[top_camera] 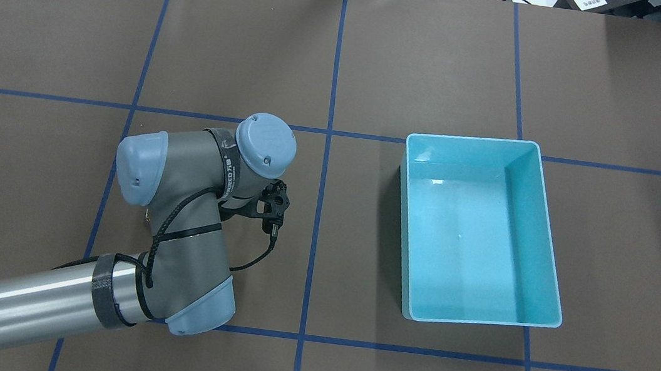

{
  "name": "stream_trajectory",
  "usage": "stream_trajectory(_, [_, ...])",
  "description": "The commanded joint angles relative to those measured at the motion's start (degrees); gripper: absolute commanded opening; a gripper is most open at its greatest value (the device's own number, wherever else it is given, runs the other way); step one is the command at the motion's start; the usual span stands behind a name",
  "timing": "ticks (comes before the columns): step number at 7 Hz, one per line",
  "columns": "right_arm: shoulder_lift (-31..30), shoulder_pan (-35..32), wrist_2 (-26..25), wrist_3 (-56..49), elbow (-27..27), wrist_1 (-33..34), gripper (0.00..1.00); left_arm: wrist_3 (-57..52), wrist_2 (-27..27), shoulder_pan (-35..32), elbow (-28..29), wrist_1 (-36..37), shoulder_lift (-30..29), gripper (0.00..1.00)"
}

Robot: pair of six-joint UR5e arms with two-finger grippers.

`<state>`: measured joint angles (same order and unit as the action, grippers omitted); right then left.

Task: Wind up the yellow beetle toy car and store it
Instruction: 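Press the left gripper down on the car's roof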

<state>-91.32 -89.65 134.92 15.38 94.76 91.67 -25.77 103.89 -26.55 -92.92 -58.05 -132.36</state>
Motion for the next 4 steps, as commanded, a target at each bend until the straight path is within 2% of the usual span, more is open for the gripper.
stream_trajectory(1, [0.0,0.0,0.0,0.0,-0.2,0.0,1.00,-0.2,-2.3,0.5,-3.8,-0.6,2.4,1.00])
stream_trajectory(2, [0.0,0.0,0.0,0.0,-0.2,0.0,1.00,-0.2,-4.6,0.4,-4.0,-2.7,2.5,1.00])
stream_trajectory(4, [0.0,0.0,0.0,0.0,-0.2,0.0,1.00,0.4,-5.2,0.6,-3.1,-4.2,2.5,1.00])
